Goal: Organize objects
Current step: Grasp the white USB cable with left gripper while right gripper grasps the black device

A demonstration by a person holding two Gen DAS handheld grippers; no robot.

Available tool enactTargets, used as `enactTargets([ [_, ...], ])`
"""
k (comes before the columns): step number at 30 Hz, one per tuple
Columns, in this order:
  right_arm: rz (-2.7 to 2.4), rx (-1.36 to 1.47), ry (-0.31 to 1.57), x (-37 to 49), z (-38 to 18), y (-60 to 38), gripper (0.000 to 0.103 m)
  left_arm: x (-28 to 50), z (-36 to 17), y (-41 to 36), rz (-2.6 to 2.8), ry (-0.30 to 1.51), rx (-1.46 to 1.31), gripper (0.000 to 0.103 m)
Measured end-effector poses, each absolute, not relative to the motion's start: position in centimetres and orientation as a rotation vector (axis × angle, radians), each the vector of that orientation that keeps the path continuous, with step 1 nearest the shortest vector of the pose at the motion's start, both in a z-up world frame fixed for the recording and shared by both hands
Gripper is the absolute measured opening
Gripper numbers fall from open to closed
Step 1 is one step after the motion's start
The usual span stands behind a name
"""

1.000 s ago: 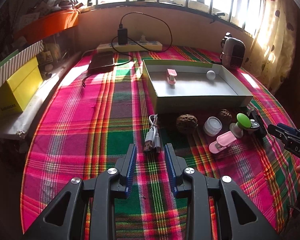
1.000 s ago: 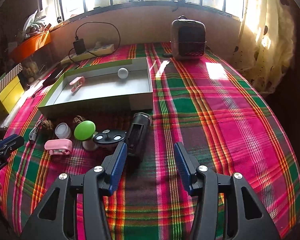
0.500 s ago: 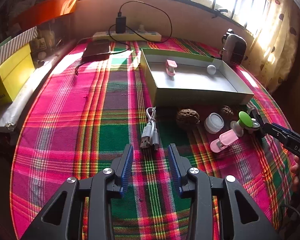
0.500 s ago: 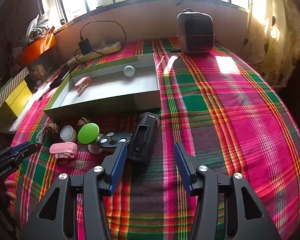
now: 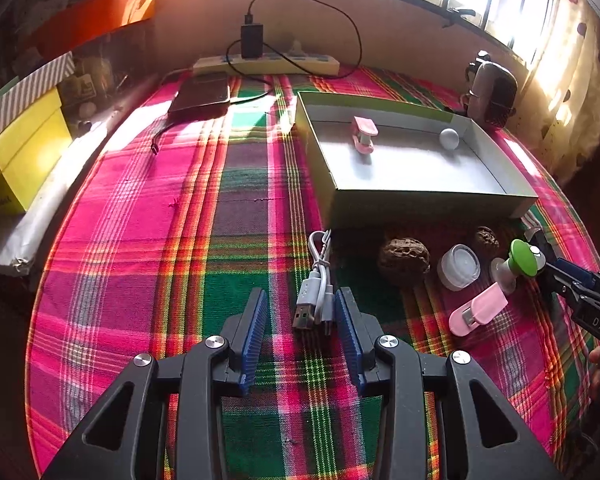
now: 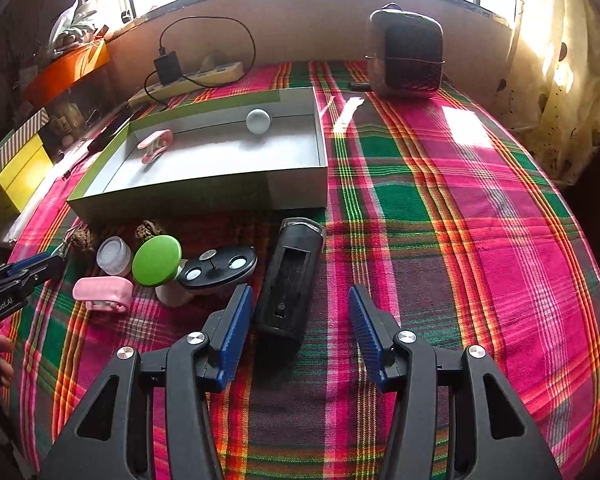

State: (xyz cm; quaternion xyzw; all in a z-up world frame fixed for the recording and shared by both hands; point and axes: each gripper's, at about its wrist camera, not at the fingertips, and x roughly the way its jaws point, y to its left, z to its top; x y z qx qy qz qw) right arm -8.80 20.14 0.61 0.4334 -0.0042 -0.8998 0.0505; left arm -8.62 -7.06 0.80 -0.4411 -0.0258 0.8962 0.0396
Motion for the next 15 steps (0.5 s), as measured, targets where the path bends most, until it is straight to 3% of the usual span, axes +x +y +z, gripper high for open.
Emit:
enactTargets([
  [15, -2.735, 1.330, 0.070, -10.4, 0.3, 20.9, 0.051, -9.5, 0.7, -6.0, 2.819, 0.013, -1.346, 0.034],
])
